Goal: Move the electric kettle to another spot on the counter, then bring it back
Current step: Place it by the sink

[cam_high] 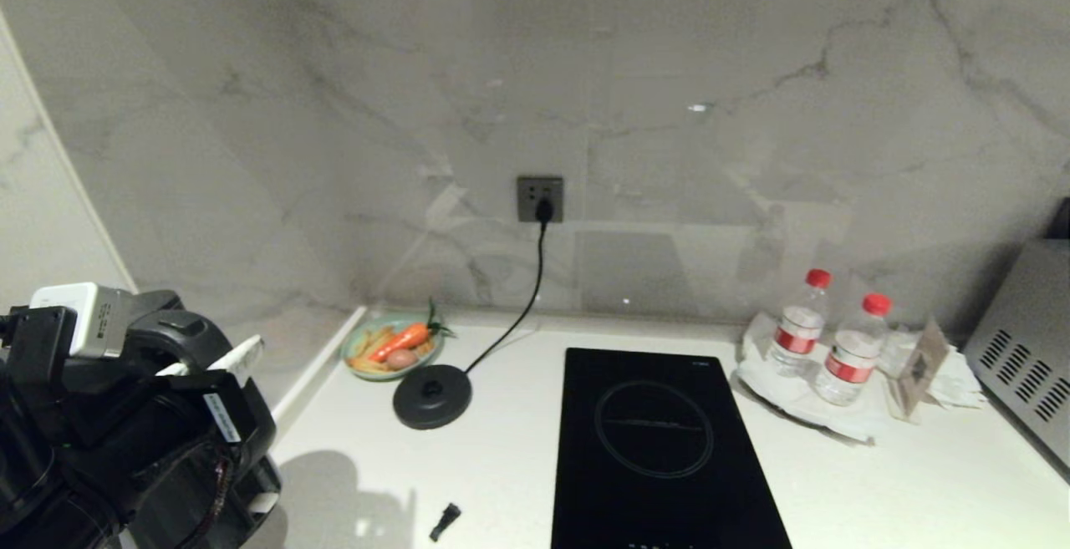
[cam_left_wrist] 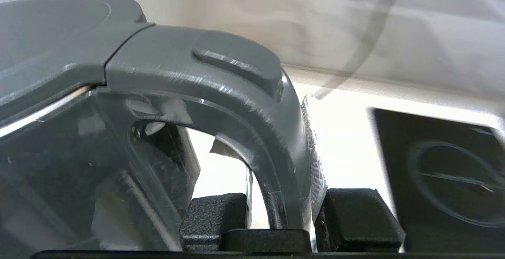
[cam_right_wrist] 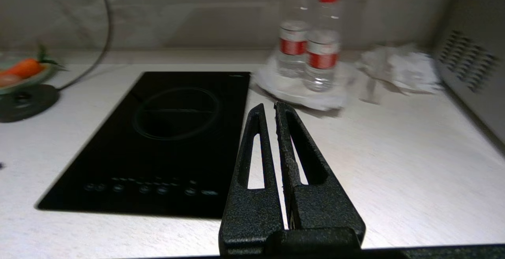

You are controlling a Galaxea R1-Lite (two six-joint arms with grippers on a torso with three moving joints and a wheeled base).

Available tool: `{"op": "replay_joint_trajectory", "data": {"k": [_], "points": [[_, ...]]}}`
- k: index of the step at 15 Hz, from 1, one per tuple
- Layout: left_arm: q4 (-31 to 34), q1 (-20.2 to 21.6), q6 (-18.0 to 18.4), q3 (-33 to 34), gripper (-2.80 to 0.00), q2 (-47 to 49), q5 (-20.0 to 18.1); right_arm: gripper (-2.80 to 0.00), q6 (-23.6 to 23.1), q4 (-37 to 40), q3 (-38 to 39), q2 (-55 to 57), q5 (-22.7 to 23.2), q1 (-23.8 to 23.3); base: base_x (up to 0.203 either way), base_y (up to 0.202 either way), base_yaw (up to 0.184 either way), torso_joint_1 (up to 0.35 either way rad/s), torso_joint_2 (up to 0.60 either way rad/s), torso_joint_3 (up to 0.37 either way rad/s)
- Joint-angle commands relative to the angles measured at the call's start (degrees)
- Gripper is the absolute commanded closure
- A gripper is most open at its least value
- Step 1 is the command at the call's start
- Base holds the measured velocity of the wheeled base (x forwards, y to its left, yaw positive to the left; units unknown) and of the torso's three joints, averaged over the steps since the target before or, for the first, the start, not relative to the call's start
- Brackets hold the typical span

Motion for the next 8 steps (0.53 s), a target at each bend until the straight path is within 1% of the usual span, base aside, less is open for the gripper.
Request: {"op": "replay_joint_trajectory", "data": {"k": [1,8], "points": [[-0.23,-0.02,-0.14,0.00,0.00,0.16,0.06,0.00,-0.04,-0.01,0.00,0.00,0.07,0.00,-0.004,-0.006,0.178,-0.007,0.02,0.017],[-0.23,-0.02,-0.21,0.08,0.00,0.43,0.04,0.00,-0.04,-0.01,0.00,0.00,0.07,0.00,-0.001,-0.008,0.175,-0.001,0.01,0.005]]}}
